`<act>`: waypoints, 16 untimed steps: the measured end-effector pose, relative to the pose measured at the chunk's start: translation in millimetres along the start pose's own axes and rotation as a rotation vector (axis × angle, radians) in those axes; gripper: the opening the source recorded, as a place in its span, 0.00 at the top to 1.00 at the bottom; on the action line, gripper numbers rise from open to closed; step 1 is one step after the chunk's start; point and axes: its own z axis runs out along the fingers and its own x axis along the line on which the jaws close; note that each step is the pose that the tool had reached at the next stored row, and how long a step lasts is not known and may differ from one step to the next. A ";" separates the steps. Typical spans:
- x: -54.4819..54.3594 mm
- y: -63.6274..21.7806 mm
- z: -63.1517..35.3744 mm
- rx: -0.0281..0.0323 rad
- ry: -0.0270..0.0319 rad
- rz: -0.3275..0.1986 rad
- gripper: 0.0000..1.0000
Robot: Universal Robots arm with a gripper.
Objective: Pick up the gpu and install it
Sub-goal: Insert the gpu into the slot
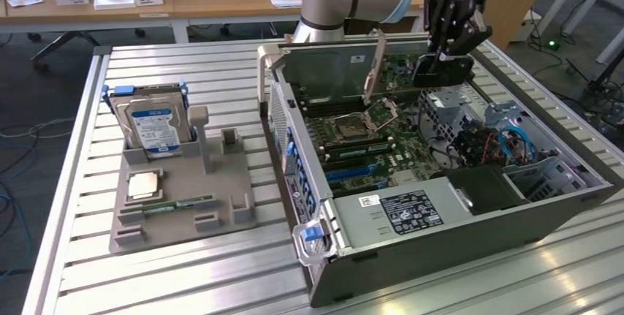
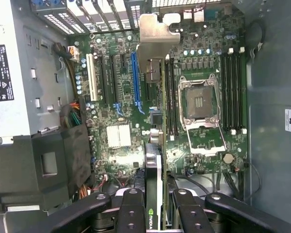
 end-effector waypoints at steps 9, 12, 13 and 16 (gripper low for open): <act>0.3 4.1 4.8 -0.0025 -0.0234 0.001 0.73; 0.2 4.1 4.8 -0.0026 -0.0233 0.001 0.73; 0.3 4.2 5.1 -0.0026 -0.0234 0.001 0.73; 0.2 4.6 10.0 -0.0026 -0.0233 0.001 0.73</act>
